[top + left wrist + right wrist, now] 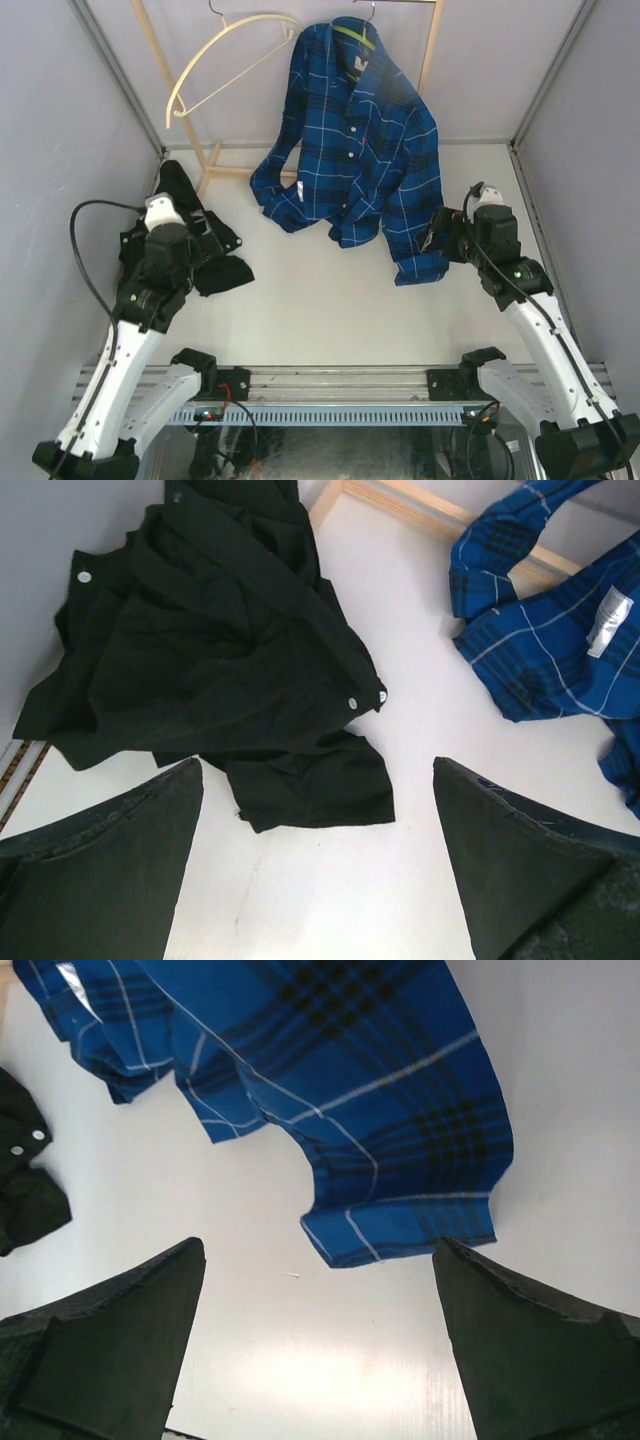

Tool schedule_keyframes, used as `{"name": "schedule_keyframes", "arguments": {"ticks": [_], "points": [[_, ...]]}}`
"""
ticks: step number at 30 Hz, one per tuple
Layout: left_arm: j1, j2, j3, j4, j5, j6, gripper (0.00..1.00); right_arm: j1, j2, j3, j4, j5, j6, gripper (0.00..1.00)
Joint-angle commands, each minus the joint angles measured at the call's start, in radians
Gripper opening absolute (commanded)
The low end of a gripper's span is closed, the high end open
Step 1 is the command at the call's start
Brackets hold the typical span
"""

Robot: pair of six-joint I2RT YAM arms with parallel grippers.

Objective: Place the shirt on the hanger
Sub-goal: Adjust the shirt at the center of the board.

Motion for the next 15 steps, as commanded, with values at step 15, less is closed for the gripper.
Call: {"name": "schedule_keyframes", "arguments": {"ticks": [15], "points": [[0.007, -0.098, -0.086, 0.087, 0.027, 0.054, 1.00, -0.066, 0.006, -0.382, 0.373, 0.058, 0.071, 1.00]]}}
